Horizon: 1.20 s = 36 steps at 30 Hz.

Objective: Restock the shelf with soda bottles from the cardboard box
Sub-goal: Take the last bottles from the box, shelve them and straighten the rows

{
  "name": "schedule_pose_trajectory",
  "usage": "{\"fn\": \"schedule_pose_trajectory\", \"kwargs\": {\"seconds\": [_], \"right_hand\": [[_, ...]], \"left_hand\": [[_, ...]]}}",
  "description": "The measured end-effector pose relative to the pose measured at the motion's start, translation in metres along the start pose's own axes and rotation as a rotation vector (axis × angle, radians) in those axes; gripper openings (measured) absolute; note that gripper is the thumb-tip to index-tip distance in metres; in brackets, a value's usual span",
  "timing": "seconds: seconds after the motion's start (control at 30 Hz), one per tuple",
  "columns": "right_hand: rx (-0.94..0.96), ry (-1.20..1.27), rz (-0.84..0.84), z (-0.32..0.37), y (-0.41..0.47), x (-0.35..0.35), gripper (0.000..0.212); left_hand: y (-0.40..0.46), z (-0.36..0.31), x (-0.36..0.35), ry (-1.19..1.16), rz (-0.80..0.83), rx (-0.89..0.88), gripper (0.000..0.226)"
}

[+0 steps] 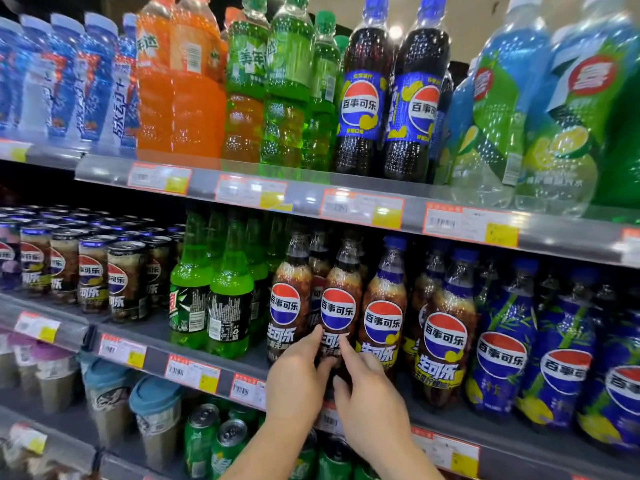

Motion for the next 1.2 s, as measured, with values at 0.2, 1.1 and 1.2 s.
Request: {"fn": "schedule_pose_trajectory", "kwargs": {"seconds": [0.2, 1.1, 1.2], "right_hand": [[0.046, 0.075, 0.035, 0.002, -0.006, 0.002, 0.058], [-0.005, -0.11, -0.085, 0.005, 0.002, -0.032, 0.061], [-0.013, -0.101, -0.098, 0.005, 0.002, -0.032, 0.06]], "left_hand": [[-0.012, 0.018, 0.04, 0.115, -0.238, 0.018, 0.056], [0.013, 0.065, 0.029, -0.084, -0.135, 0.008, 0.08], [0.012, 0.07, 0.029, -0.102, -0.121, -0.036, 0.084]]}}
Point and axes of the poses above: each hand's wrist, its own y-axis towards the middle knuckle, its own x-axis out of the back of the hand, z = x × y, the point moved 5 cm from there along y, towards the middle knuckle, and after that the axes turned 14 degrees about -x, right-handed, at the moved point
